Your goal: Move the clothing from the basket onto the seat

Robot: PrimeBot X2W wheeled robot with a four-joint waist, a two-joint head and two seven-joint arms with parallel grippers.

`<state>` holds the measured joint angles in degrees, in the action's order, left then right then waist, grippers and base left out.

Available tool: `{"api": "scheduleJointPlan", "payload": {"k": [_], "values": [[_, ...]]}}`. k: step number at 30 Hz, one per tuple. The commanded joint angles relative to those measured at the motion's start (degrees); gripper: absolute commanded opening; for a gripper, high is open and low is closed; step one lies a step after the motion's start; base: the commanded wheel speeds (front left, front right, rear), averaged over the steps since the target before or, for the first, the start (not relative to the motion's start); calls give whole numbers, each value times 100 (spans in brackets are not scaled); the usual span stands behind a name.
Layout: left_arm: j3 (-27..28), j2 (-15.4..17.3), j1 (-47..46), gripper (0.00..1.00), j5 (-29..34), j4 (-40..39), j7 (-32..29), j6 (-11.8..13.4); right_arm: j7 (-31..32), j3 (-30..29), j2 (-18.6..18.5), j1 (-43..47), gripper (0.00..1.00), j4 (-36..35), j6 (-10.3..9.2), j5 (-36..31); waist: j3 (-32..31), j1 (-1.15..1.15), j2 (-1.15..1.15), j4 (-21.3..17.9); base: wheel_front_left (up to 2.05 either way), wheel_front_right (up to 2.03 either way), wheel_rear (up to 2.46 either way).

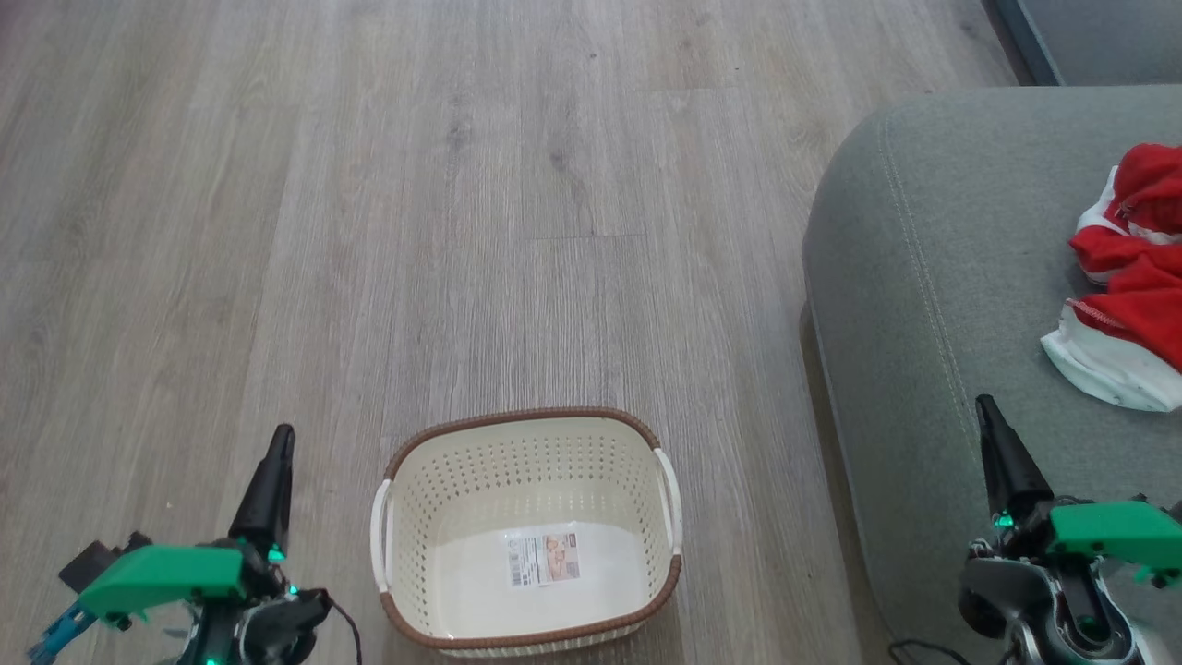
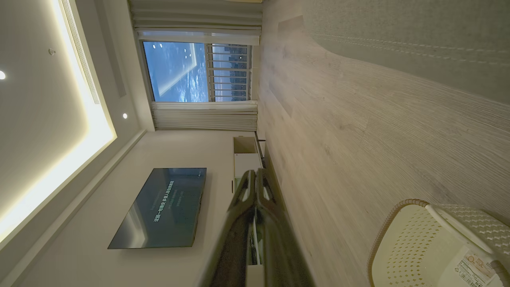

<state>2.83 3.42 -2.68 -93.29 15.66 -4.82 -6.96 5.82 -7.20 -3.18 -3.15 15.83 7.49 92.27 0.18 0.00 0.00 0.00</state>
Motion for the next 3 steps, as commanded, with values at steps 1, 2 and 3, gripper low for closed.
{"api": "scheduleJointPlan", "payload": {"k": [1, 2, 3], "values": [[209, 61, -337, 0, -20, -168, -39, -53, 48, 92, 10, -301, 0, -182, 0, 9, 0, 0, 0, 0, 0, 0, 0], [211, 60, -337, 0, -19, -168, -40, -53, 48, 91, 10, -301, 0, -182, 0, 8, 0, 0, 0, 0, 0, 0, 0], [213, 59, -337, 0, -17, -167, -42, -53, 49, 91, 10, -301, 0, -182, 0, 8, 0, 0, 0, 0, 0, 0, 0]]}}
